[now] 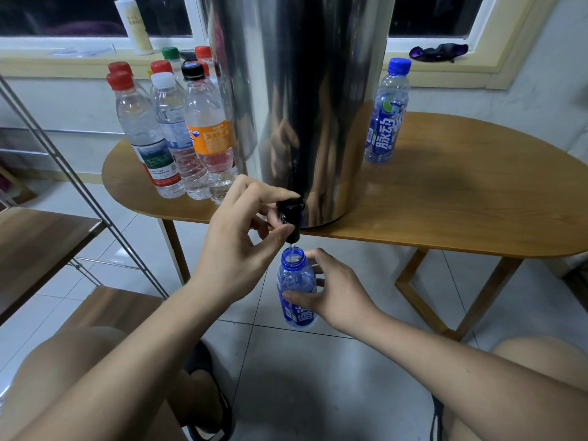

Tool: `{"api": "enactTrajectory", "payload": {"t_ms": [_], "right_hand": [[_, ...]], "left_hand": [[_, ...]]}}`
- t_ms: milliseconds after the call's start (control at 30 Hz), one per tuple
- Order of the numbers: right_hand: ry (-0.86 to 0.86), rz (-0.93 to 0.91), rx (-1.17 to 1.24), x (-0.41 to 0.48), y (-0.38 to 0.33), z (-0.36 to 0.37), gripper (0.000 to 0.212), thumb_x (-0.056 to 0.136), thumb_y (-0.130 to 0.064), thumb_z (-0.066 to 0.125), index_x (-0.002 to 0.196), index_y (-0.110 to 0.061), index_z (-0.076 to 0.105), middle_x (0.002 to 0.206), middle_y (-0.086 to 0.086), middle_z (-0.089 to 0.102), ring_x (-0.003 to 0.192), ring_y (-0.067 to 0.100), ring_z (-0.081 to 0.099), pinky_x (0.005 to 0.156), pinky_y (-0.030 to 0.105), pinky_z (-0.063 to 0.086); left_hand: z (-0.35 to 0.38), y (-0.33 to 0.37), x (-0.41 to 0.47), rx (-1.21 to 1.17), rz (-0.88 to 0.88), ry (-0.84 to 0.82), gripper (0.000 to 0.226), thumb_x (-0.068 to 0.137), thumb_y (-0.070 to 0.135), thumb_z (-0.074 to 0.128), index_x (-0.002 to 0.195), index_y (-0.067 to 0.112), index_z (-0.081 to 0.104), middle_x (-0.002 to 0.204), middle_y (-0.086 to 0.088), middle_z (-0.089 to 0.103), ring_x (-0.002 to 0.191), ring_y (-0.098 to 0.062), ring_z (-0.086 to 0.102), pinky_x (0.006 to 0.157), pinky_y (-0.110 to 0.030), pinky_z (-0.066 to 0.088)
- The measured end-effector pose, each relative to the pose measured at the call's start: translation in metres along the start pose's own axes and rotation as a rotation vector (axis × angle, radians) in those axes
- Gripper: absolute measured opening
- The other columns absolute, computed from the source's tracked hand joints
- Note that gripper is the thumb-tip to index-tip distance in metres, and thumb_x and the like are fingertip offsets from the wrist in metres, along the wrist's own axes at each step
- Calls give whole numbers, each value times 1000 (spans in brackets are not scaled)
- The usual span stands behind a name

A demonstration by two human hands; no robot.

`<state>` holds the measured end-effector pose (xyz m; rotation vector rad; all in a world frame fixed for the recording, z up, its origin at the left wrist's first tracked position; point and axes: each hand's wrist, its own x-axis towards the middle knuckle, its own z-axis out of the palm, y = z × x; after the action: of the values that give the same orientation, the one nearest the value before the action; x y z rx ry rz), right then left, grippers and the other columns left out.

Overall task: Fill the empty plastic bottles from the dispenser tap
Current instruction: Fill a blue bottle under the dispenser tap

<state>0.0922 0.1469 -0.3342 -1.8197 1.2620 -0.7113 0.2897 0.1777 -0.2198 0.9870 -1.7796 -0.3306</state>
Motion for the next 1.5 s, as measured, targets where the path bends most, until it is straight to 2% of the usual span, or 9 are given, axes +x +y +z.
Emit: {"api": "enactTrajectory", "payload": {"t_ms": [267, 433, 567, 667, 867, 1133, 1500], "right_hand": [[11, -8, 29, -1, -1, -1, 64, 81, -53, 91, 131, -41, 54, 132, -21, 66, 118, 7, 66, 95, 30, 62], [10, -19, 35, -1, 0, -1, 63, 82, -54, 91, 132, -40, 55, 131, -22, 66, 116, 3, 66, 92, 25, 61], [16, -4, 32, -1, 1, -1, 63, 80, -55, 92, 129, -40, 56, 129, -21, 67, 115, 3, 66, 93, 28, 63], [13, -9, 22, -1, 2, 0, 62, 80, -53, 92, 129, -39, 56, 129, -21, 67, 115, 4, 66, 94, 30, 63], [8, -9, 22, -1, 0, -2, 63, 81, -51, 92, 131, -39, 55, 128, -23, 66, 115, -1, 64, 93, 23, 59], [-2, -4, -5, 0, 2, 0, 64, 81, -53, 91, 132, -39, 55, 131, -20, 66, 115, 6, 65, 94, 28, 61], [2, -17, -13, 0, 3, 0, 66, 80, -53, 92, 133, -39, 55, 131, -22, 66, 115, 0, 64, 92, 22, 58]], "left_hand": [[0, 1, 0, 3, 3, 2, 46, 91, -11, 79, 124, 21, 69, 105, -10, 57, 87, -24, 64, 69, -33, 54], [0, 1, 0, 7, 5, 3, 47, 92, -10, 80, 124, 21, 68, 106, -10, 57, 87, -24, 64, 69, -32, 54], [0, 0, 0, 3, 5, 6, 48, 91, -10, 80, 124, 22, 68, 105, -10, 56, 87, -24, 64, 70, -30, 53], [0, 0, 0, 4, 7, 6, 48, 91, -10, 79, 125, 22, 68, 104, -9, 56, 87, -25, 65, 70, -31, 53], [0, -1, -1, 2, -6, 5, 44, 92, -9, 79, 126, 18, 69, 104, -8, 55, 86, -25, 65, 69, -38, 56], [0, 0, -1, 4, 1, 3, 45, 93, -7, 79, 126, 21, 68, 104, -8, 56, 87, -25, 65, 69, -36, 55], [0, 0, 0, -2, -7, 6, 46, 92, -8, 79, 126, 21, 68, 104, -8, 55, 87, -27, 67, 69, -39, 56]]}}
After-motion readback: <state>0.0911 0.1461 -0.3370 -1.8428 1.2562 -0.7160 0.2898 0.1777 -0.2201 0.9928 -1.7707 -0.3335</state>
